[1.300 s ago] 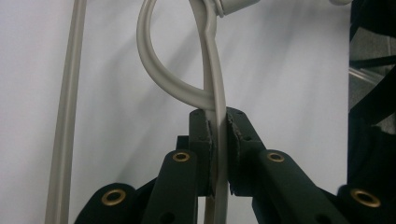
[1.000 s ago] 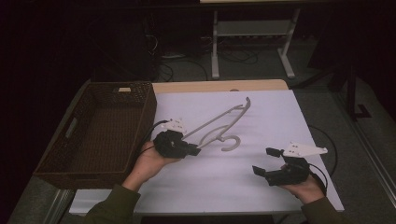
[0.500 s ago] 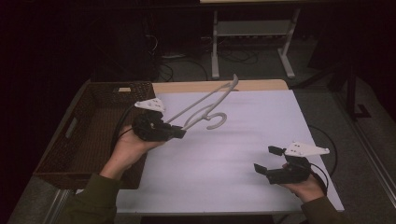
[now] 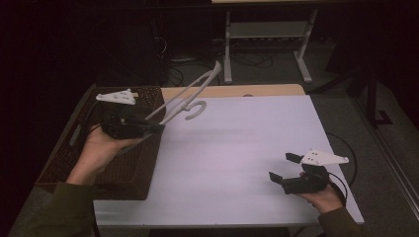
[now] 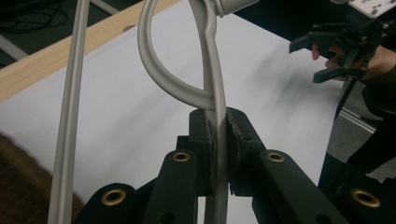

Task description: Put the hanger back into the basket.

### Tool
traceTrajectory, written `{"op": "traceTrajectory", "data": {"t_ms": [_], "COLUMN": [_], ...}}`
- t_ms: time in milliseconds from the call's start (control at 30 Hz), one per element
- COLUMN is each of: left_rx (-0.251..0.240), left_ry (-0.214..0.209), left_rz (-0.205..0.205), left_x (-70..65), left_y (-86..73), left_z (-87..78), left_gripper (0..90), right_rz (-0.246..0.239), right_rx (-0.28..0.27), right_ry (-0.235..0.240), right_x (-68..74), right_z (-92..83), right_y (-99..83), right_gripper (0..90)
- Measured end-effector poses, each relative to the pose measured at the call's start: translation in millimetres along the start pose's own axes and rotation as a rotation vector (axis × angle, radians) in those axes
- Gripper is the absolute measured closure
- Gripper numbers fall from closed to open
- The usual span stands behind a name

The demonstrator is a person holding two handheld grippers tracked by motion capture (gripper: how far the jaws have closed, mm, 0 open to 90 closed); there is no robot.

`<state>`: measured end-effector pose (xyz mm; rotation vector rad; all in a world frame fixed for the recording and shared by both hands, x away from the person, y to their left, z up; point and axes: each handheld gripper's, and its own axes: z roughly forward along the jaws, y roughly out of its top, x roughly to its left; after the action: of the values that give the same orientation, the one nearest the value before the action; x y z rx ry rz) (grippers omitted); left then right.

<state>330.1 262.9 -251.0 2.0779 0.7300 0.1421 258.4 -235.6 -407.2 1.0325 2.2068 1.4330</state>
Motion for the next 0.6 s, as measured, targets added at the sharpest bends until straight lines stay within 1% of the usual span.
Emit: {"op": "traceTrajectory", "data": {"t_ms": [133,300,400,600], "left_rx": [-0.008,0.0,0.016,0.048], "left_ry": [0.026,0.061,0.081,0.116], "left_rz": [-0.025,-0.046,-0.064,-0.102], "left_x": [11.9,24.5,32.4,44.5], "left_y": [-10.1,-23.6,-33.3,-54.4], "left_z": [-19.2,-40.4,-50.0,-62.7], "left_gripper": [82.5,82.5,82.5,82.5], "right_rz": [0.007,0.012,0.008,0.005], "right_rx": [-0.006,-0.01,-0.005,0.002], "right_ry": [-0.016,-0.03,-0.031,-0.029], "right_x": [-0.4,0.3,0.8,-0.2], "right_z": [0.1,0.1,0.9,2.0], "right_y": [1.2,2.7,2.3,2.1], "right_gripper": [0.3,0.0,0.0,0.0]}}
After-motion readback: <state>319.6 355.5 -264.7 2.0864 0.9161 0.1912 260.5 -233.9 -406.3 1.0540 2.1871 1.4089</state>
